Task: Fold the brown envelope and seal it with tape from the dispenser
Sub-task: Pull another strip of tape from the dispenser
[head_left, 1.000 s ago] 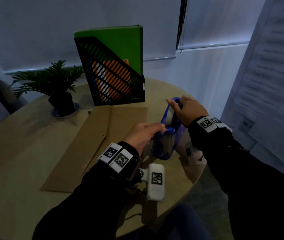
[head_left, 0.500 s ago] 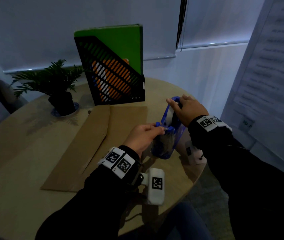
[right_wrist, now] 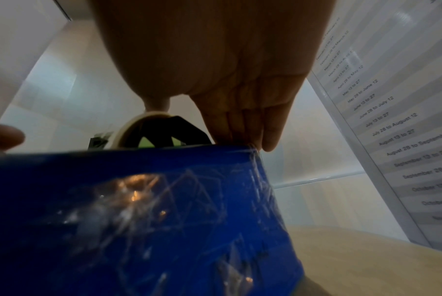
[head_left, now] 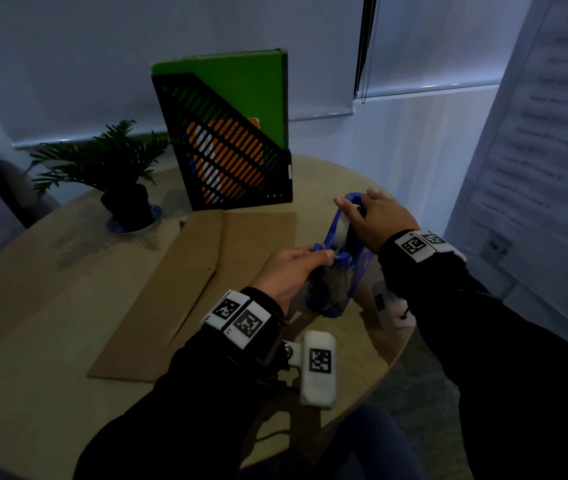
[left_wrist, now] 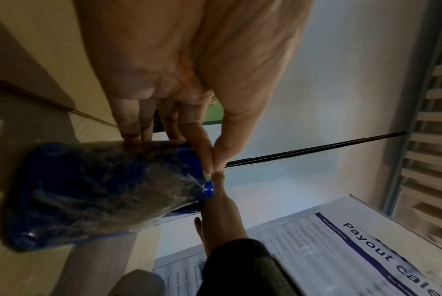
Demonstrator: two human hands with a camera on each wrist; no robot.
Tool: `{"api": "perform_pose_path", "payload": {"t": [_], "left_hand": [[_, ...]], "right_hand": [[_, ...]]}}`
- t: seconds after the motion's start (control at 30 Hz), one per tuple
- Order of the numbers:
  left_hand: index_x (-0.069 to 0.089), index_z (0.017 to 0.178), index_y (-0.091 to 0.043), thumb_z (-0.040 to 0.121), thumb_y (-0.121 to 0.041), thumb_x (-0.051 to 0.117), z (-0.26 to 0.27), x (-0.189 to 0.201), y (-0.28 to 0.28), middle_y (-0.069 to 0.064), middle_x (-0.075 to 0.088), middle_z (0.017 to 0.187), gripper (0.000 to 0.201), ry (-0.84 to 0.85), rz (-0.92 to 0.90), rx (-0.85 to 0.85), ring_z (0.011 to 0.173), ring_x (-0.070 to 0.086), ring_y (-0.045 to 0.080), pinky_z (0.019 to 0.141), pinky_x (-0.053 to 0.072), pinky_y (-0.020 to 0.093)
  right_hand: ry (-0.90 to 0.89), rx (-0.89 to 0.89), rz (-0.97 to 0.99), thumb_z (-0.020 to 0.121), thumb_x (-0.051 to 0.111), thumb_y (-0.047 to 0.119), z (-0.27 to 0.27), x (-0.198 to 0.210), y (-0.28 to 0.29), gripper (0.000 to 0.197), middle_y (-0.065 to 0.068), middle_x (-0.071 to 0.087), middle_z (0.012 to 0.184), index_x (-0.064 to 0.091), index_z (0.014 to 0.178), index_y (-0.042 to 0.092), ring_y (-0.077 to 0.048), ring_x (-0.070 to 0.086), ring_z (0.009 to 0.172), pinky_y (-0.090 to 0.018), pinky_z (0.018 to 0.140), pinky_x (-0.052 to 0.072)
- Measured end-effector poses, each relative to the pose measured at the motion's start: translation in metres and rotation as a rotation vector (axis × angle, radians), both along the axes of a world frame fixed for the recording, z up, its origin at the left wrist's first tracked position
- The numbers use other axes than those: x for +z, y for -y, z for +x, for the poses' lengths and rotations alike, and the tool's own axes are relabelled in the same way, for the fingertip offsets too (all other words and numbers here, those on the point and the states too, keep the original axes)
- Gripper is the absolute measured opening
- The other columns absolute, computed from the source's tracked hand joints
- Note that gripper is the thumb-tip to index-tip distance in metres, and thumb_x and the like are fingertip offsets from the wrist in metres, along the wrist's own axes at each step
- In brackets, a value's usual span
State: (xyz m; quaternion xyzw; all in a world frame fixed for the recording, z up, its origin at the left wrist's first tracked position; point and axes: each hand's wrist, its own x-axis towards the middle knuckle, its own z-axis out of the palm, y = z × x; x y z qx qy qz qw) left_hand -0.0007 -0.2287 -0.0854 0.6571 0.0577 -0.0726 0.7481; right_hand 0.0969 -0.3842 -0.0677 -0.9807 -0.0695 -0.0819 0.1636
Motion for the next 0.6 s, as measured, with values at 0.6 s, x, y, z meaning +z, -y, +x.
{"api": "perform_pose_path", "payload": {"t": [0.6], "left_hand": [[0.059, 0.050, -0.020, 0.088, -0.013, 0.064, -0.0044, 0.0023, -0.0059, -0.005, 0.065, 0.084, 0.039, 0.061, 0.155, -0.053, 0.088, 0.060, 0.013, 0.095, 0.046, 0.034]], "right_hand": [[0.009, -0.002, 0.013, 0.091, 0.023, 0.067, 0.0011, -0.0023, 0.0000, 0.078, -0.015, 0.051, 0.129, 0.056, 0.113, 0.001, -0.029, 0.047, 0.125, -0.041, 0.100, 0.040]]}}
